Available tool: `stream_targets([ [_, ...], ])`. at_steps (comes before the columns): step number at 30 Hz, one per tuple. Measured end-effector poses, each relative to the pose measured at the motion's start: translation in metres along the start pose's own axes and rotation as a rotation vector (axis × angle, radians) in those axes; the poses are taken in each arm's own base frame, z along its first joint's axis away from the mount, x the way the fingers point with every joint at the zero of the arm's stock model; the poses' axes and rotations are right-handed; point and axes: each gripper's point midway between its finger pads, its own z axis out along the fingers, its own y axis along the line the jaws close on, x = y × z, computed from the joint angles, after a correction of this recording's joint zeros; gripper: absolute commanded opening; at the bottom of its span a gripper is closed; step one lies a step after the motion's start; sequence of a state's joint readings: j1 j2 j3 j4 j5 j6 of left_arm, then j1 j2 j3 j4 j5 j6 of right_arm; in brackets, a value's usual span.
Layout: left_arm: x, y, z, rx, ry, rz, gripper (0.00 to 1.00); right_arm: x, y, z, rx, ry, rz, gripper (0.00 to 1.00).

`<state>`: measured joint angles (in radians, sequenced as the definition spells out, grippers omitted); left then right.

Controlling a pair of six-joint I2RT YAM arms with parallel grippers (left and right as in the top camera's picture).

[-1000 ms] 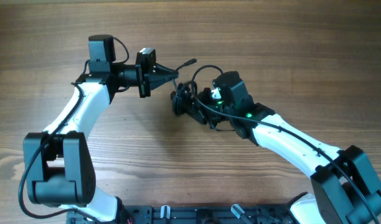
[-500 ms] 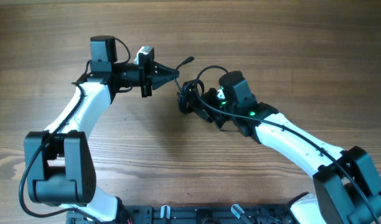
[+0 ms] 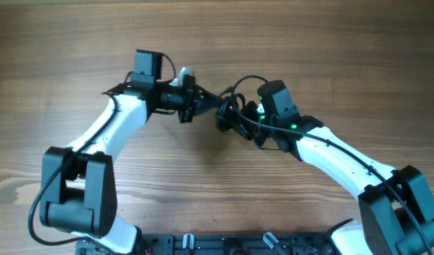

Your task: Untangle cables

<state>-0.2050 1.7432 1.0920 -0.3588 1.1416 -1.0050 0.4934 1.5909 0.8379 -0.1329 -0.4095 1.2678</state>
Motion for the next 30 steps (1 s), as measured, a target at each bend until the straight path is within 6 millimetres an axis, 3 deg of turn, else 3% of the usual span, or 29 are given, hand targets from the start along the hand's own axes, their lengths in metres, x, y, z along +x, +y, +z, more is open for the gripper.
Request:
stream_targets([
  [8, -0.003, 0.008, 0.011, -0.061, -0.045, 0.034, 0.04, -0.005, -0.021, -0.004, 0.106, -0.027, -0.023, 0.05],
  [13, -0.001, 0.011, 0.014, -0.077, -0.042, 0.092, 0.05, -0.009, -0.024, -0.022, 0.239, -0.044, -0.073, 0.05],
  [15, -0.001, 0.010, 0.014, -0.077, -0.041, 0.125, 0.14, -0.012, -0.022, -0.030, 0.282, -0.055, -0.108, 0.05],
  [17, -0.004, 0.011, 0.013, -0.086, -0.055, 0.153, 0.36, -0.015, -0.020, -0.038, 0.319, -0.064, -0.148, 0.05],
  [20, -0.012, 0.020, 0.012, -0.133, -0.103, 0.166, 0.49, -0.019, -0.016, -0.047, 0.350, -0.072, -0.198, 0.05],
  [24, -0.024, 0.044, 0.006, -0.254, -0.192, 0.136, 0.44, -0.017, -0.025, -0.054, 0.407, -0.056, -0.249, 0.05],
  [27, -0.031, 0.058, 0.001, -0.332, -0.243, 0.138, 0.32, -0.018, -0.031, -0.057, 0.443, -0.055, -0.278, 0.05],
  [30, -0.037, 0.069, -0.005, -0.391, -0.280, 0.139, 0.31, -0.018, -0.037, -0.058, 0.475, -0.048, -0.294, 0.04],
])
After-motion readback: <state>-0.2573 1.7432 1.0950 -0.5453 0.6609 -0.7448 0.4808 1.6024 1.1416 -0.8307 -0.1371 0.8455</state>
